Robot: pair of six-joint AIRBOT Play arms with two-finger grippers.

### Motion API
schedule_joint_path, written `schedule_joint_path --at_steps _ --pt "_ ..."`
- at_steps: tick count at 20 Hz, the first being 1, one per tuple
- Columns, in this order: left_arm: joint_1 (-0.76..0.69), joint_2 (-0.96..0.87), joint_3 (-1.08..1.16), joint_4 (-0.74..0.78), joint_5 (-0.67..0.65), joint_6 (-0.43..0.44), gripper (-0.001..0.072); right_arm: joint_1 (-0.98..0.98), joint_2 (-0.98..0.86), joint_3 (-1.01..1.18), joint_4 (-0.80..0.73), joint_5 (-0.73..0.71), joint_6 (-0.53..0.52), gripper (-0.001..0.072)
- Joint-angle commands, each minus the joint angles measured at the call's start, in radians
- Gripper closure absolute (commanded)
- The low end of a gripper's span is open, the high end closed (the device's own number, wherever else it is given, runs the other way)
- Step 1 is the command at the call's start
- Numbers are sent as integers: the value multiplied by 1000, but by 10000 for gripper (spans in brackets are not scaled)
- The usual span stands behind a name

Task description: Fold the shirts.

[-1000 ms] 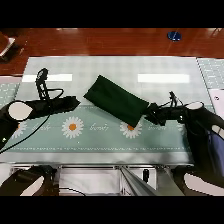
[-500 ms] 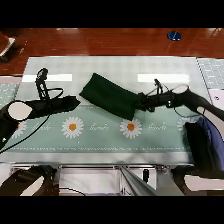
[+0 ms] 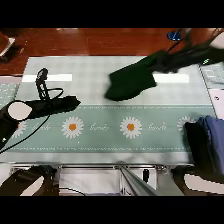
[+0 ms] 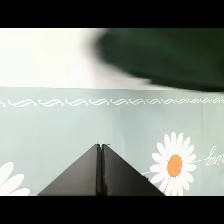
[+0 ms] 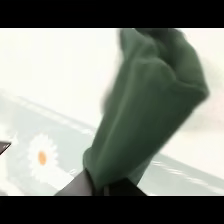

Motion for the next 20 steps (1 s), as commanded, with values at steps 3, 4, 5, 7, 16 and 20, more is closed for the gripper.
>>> schedule_joint_path --at_steps 3,4,5,7,16,20 --pt "-1 -1 0 -22 -4 0 693 -249 23 316 -129 264 154 693" --pt "-1 -1 0 -25 -4 0 693 -304 34 337 -129 288 168 693" --pt "-1 -1 0 -25 -4 0 693 -364 51 345 -129 305 180 693" --pt "-1 -1 0 -25 -4 0 693 -484 85 346 -129 344 192 693" --pt "-1 -1 0 -26 -3 0 693 -846 215 282 -339 528 195 693" --pt "-1 -1 0 -26 5 0 693 -907 388 60 -605 527 195 693"
